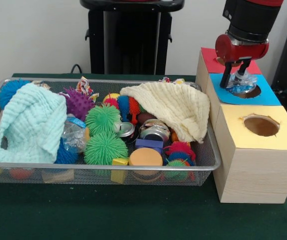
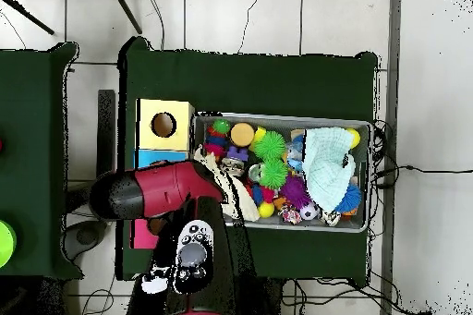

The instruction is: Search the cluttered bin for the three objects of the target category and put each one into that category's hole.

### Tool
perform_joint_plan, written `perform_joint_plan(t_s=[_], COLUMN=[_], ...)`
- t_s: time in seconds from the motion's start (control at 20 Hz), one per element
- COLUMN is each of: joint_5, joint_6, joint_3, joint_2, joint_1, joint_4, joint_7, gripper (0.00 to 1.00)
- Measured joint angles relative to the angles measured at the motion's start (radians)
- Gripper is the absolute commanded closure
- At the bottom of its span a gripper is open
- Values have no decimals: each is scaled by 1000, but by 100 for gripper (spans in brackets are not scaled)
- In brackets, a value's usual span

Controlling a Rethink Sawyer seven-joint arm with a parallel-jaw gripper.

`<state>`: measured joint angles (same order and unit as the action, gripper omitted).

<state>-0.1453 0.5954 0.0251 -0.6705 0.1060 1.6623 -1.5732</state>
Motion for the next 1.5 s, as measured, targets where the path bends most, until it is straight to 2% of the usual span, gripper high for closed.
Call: perform_joint_plan(t_s=[0.4,0.45,1.5], joint_5=[0,0,0], joint_6=[-1,-2,-22], joint_3=[0,0,4], joint_2=[0,0,4], joint_1=[0,0,-2], joint_4=[0,-1,-6], joint_7=[0,0,0], gripper=[100,0,0])
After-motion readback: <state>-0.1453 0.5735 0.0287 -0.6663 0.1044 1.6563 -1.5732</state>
